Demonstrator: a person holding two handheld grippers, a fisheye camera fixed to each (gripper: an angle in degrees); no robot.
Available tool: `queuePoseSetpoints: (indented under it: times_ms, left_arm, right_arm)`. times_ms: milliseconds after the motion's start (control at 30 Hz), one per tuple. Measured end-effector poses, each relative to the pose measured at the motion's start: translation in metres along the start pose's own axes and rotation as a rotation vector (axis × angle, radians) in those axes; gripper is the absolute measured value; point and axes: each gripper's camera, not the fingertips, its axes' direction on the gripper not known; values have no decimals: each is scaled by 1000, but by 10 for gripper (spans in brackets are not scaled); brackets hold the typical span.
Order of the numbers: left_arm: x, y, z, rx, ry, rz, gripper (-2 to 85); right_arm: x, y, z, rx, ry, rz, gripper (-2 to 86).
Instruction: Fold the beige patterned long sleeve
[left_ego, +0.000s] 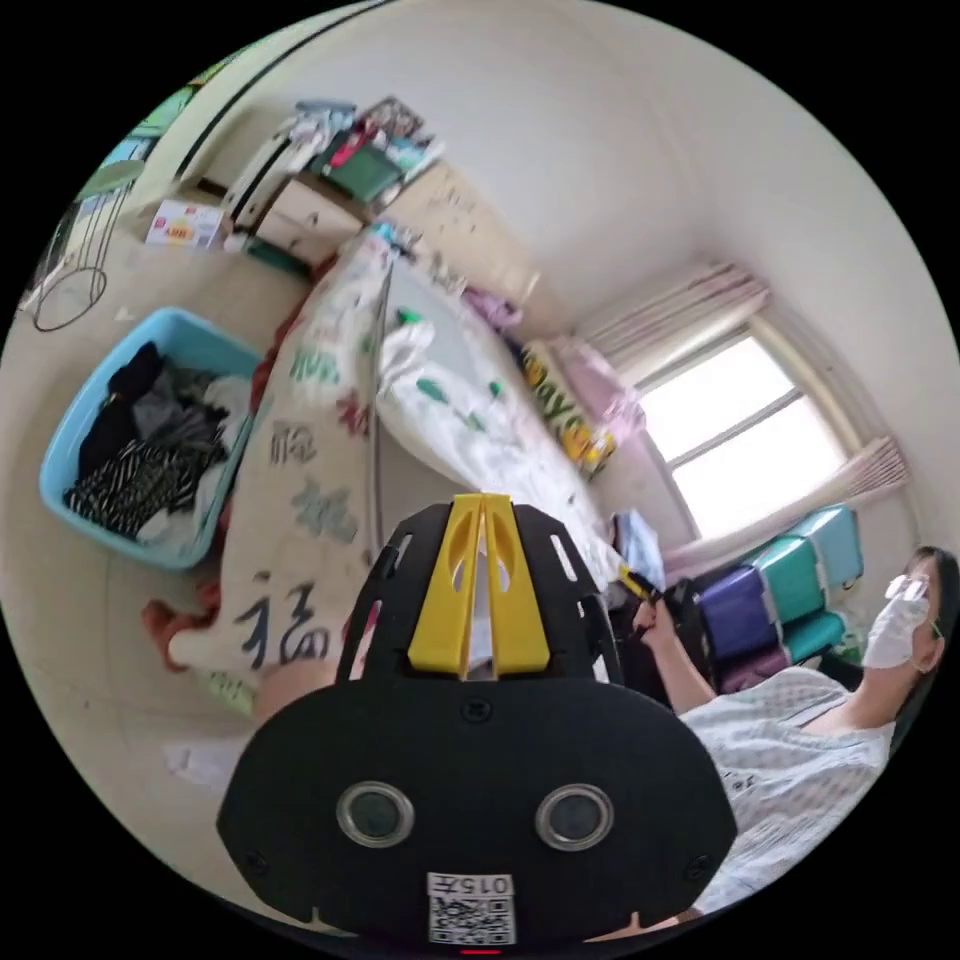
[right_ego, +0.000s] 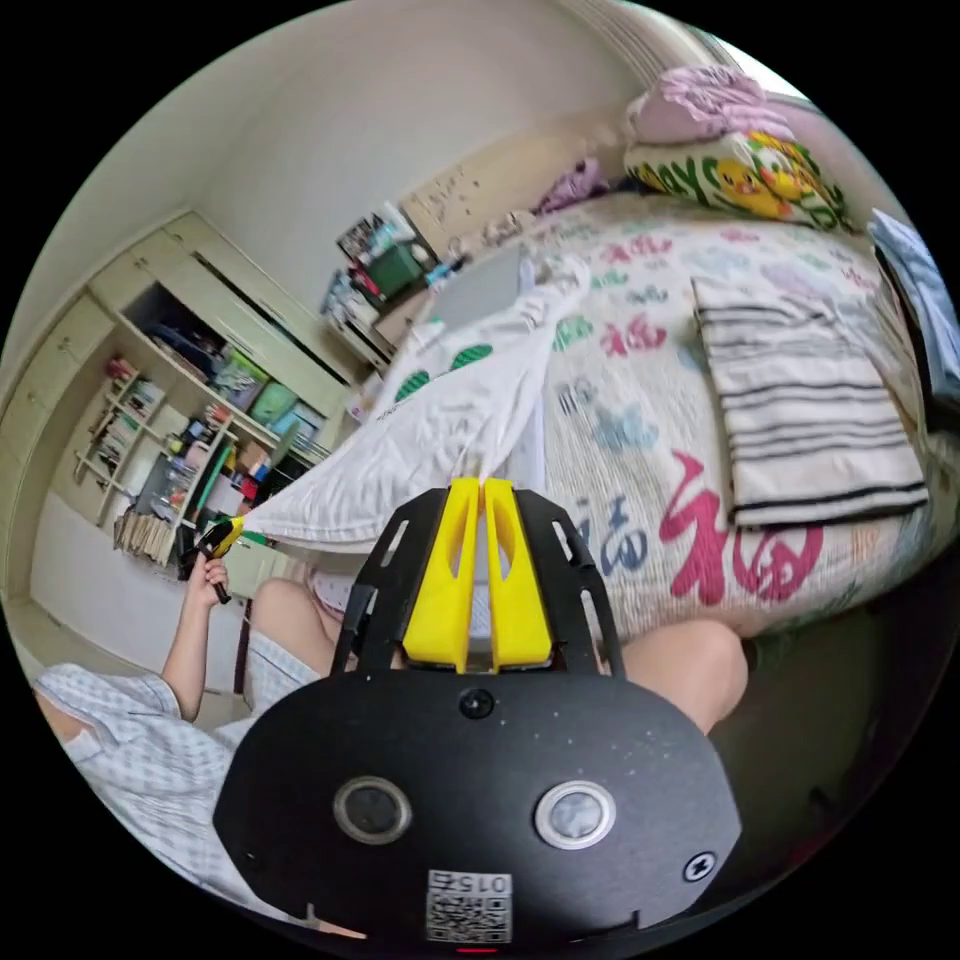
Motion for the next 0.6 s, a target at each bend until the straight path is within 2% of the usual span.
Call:
queuePoseSetpoints:
  times_ms: [100,200,467,600]
  left_arm:
    - [27,31,18,-159,-124,76,-8]
    - [46,57,21,-214,-194,103,-8]
    - [70,147,-25,-256,-288,52,-7]
    - [81,200,-57,-267,-279,28,-6]
  right_arm:
    - [-23,2,10,-137,79,6,-3]
    - [-58,-3,0,-173,204,-40,-2]
    - [-130,-26,-58,-249,373,-71,-2]
    - [-157,-30,-79,-324,415,-86,-2]
